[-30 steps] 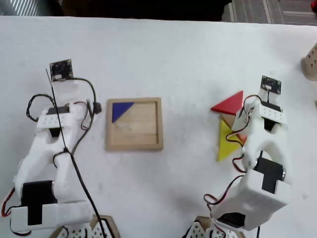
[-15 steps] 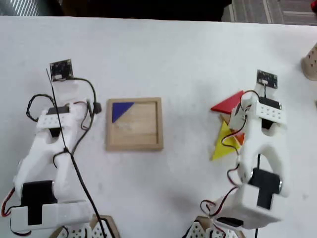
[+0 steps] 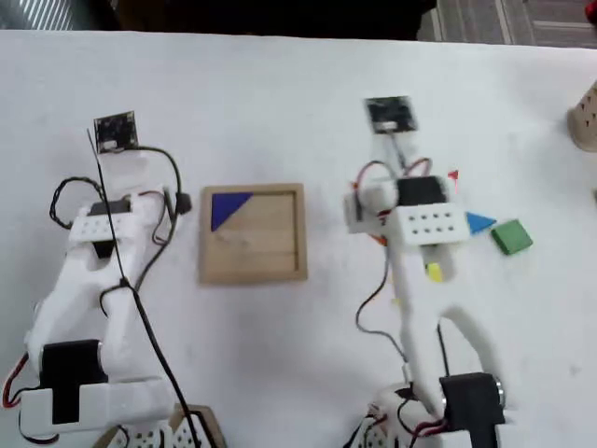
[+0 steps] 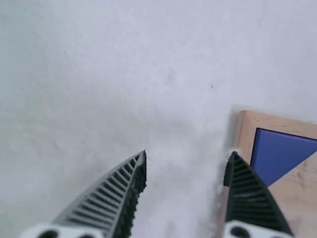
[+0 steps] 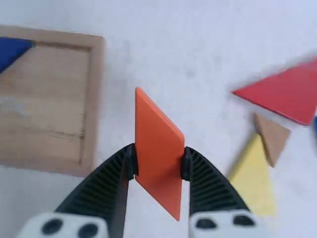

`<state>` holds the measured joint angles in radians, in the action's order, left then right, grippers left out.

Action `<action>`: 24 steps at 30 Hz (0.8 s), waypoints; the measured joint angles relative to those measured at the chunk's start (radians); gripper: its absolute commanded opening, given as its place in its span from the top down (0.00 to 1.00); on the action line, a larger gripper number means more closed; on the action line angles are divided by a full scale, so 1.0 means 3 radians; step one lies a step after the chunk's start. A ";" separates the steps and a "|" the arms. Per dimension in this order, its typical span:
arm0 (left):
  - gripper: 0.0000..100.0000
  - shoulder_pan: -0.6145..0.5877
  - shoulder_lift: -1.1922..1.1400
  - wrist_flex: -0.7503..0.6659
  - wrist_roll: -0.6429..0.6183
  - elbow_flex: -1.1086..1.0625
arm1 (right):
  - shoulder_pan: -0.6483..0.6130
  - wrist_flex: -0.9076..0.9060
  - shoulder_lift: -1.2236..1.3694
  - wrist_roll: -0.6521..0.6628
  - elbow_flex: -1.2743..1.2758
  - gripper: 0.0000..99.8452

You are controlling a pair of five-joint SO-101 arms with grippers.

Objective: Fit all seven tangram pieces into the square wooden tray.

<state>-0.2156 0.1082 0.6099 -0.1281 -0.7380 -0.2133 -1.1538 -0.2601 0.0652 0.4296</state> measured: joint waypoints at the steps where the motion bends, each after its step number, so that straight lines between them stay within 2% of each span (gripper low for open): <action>1: 0.74 0.0000 0.0000 0.0000 0.0000 0.0000 | -0.0148 0.0036 -0.0005 0.0000 0.0000 0.98; 4: 0.74 0.0000 0.0000 0.0000 0.0000 0.0000 | -0.0650 0.0235 -0.0005 0.0077 0.0005 0.98; 7: 0.74 0.0000 0.0000 0.0000 0.0000 0.0000 | -0.1115 0.0460 0.0000 0.0445 0.0077 0.98; 10: 0.74 0.0000 0.0000 0.0000 0.0000 0.0000 | -0.1381 0.0650 0.0153 0.0716 0.0087 0.98; 13: 0.74 0.0000 0.0000 0.0000 0.0000 0.0000 | -0.1417 0.0864 0.0450 0.0777 0.0087 0.94; 19: 0.74 0.0000 0.0000 0.0000 0.0000 0.0000 | -0.1422 0.1048 0.0992 0.0972 0.0056 0.77; 24: 0.74 0.0000 0.0000 0.0000 0.0000 0.0000 | -0.1417 0.1033 0.1115 0.1028 -0.0087 0.76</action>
<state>-0.2156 0.1082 0.6099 -0.1281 -0.7380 -0.6383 -0.8439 0.0744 0.3736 0.4035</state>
